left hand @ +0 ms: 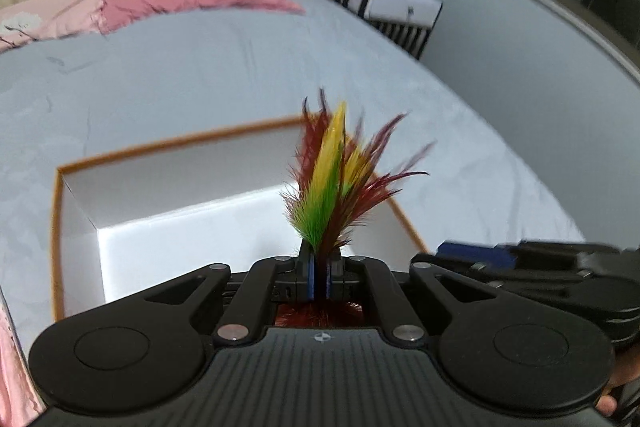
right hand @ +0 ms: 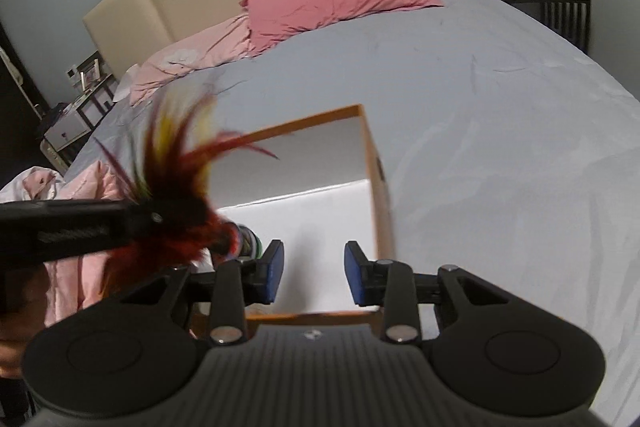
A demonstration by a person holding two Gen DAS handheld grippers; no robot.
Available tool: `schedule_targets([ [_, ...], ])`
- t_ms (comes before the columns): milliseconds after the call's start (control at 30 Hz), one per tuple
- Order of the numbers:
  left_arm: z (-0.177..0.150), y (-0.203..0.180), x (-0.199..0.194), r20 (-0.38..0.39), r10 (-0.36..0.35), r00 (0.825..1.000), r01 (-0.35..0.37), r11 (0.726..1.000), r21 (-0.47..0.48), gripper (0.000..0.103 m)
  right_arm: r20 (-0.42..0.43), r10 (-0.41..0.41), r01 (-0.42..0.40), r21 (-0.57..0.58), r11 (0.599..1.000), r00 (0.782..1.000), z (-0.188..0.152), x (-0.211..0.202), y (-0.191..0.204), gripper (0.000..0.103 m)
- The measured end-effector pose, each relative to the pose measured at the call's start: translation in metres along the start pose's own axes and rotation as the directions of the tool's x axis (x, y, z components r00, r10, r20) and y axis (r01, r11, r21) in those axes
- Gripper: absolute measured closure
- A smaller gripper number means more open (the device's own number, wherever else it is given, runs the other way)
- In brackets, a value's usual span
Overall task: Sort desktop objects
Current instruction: 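Open the right gripper to drop the tube while the left gripper drops the feathered toy into the box, then grasp the white knitted bunny with the left gripper while the right gripper grasps the brown plush dog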
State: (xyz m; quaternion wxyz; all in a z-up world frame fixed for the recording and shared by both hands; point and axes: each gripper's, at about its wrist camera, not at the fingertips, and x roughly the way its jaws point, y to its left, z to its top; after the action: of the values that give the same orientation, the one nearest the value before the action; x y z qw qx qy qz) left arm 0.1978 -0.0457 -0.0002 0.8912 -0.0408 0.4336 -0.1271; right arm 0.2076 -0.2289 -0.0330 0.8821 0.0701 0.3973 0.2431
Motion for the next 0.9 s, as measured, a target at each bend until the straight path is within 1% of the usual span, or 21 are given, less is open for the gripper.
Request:
schedule_targets([
  [133,-0.006,-0.002,0.014,-0.055,0.027,0.998,-0.027,1.0,0.011,0.097,-0.007,0.015,-0.015,0.013,1.0,1.0,-0.005,0.002,-0.007,0.067],
  [233,-0.009,-0.005,0.02,-0.083,0.038,0.996,-0.036,0.999,0.024,0.096,-0.009,0.024,-0.024,0.015,1.0,1.0,-0.008,0.001,-0.008,0.067],
  [367,-0.013,-0.003,0.023,-0.116,0.053,0.992,-0.051,0.999,0.014,0.095,-0.007,0.027,-0.027,0.015,1.0,1.0,-0.012,-0.005,-0.009,0.067],
  [467,-0.014,-0.004,0.015,-0.096,0.061,0.993,-0.061,0.998,0.01,0.095,-0.003,0.026,-0.026,0.013,1.0,1.0,-0.015,-0.011,-0.011,0.067],
  [533,-0.015,-0.006,0.006,-0.077,0.054,0.996,-0.053,0.999,0.011,0.095,-0.006,0.021,-0.021,0.007,1.0,1.0,-0.018,-0.013,-0.011,0.067],
  [633,-0.017,-0.01,-0.013,-0.043,0.06,0.997,-0.06,0.998,0.012,0.095,-0.019,0.021,-0.021,-0.009,1.0,1.0,-0.025,-0.018,-0.008,0.067],
  [800,-0.028,-0.009,-0.05,0.0,0.092,0.996,-0.092,0.996,-0.013,0.094,-0.048,0.043,-0.047,-0.08,0.996,0.998,-0.045,-0.025,0.002,0.067],
  [900,-0.041,-0.008,-0.071,0.018,0.109,0.994,-0.108,0.994,-0.033,0.086,-0.073,0.064,-0.074,-0.144,0.987,0.995,-0.059,-0.025,0.01,0.067],
])
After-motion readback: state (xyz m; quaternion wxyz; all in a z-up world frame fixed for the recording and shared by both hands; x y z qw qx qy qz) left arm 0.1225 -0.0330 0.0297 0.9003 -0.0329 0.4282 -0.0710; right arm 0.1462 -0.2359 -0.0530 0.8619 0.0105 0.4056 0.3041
